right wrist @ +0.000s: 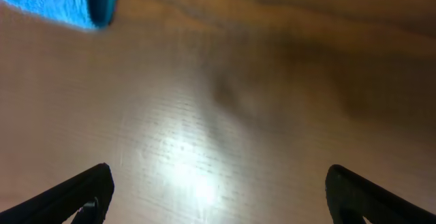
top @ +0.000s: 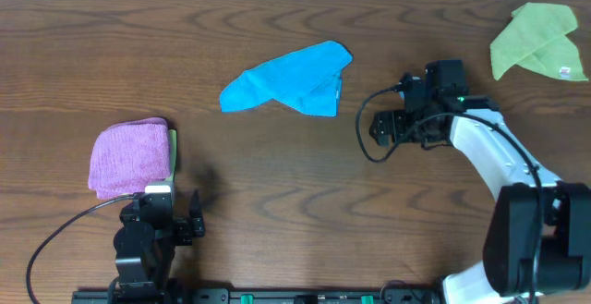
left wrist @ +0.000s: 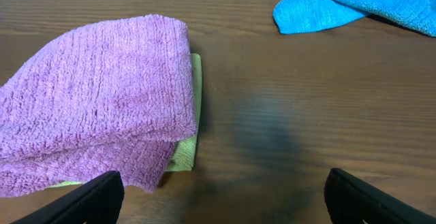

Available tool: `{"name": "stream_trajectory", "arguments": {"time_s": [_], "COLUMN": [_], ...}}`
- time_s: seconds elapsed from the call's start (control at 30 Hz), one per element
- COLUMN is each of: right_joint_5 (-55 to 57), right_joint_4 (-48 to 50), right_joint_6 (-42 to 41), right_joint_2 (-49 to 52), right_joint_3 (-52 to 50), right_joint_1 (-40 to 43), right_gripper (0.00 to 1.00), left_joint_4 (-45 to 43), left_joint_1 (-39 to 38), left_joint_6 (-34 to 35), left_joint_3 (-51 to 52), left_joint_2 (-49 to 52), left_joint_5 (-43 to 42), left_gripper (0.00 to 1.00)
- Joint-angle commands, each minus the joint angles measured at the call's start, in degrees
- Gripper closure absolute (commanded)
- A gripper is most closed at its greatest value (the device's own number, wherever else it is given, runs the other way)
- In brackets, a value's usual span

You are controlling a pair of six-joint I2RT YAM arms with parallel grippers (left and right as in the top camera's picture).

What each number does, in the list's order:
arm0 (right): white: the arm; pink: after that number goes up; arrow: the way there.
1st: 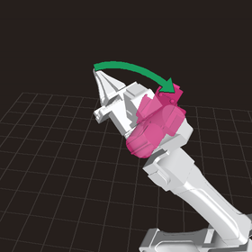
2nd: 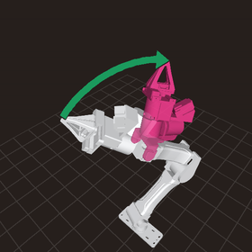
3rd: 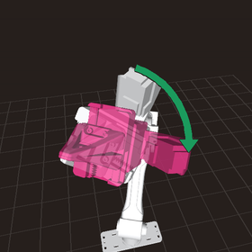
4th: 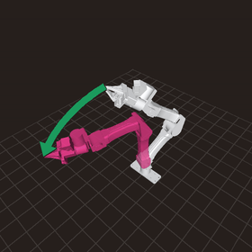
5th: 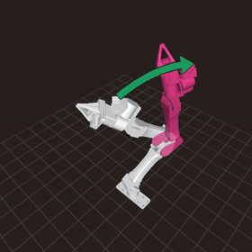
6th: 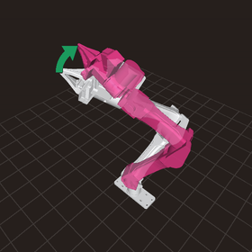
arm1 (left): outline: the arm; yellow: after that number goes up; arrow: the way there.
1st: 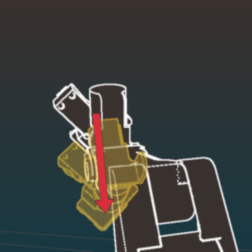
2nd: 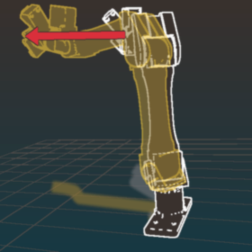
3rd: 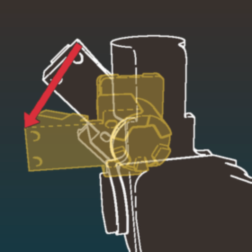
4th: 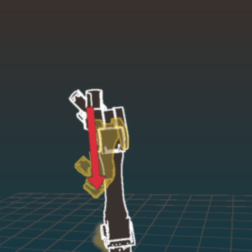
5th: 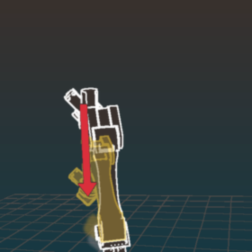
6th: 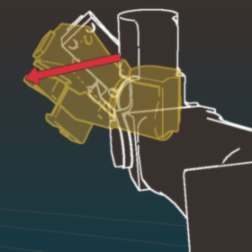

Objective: Fold the cloth
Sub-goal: 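Grasp the blue cloth's right corner with the right gripper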

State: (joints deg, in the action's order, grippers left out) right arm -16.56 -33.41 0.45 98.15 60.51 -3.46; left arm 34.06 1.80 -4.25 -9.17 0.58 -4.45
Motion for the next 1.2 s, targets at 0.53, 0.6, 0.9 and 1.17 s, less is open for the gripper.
{"name": "stream_trajectory", "arguments": {"time_s": [0.53,0.6,0.9,1.17], "right_joint_5": [-7.04,-7.02,-7.02,-7.74], "right_joint_4": [27.69,29.33,36.65,41.20], "right_joint_6": [-22.97,-24.20,-30.73,-35.28], "right_joint_2": [12.41,13.25,17.94,22.51], "right_joint_3": [0.13,0.13,0.15,0.17], "right_joint_1": [-6.47,-6.47,-6.51,-6.71], "right_gripper": [0.07,0.08,0.15,0.21], "left_joint_4": [-0.11,-0.11,-0.11,-0.11], "left_joint_1": [-0.20,-0.20,-0.20,-0.20], "left_joint_6": [0.61,0.61,0.61,0.61], "left_joint_3": [0.37,0.37,0.37,0.37], "left_joint_2": [-0.33,-0.33,-0.33,-0.33], "left_joint_5": [0.42,0.42,0.42,0.42], "left_gripper": [0.05,0.05,0.05,0.05]}}
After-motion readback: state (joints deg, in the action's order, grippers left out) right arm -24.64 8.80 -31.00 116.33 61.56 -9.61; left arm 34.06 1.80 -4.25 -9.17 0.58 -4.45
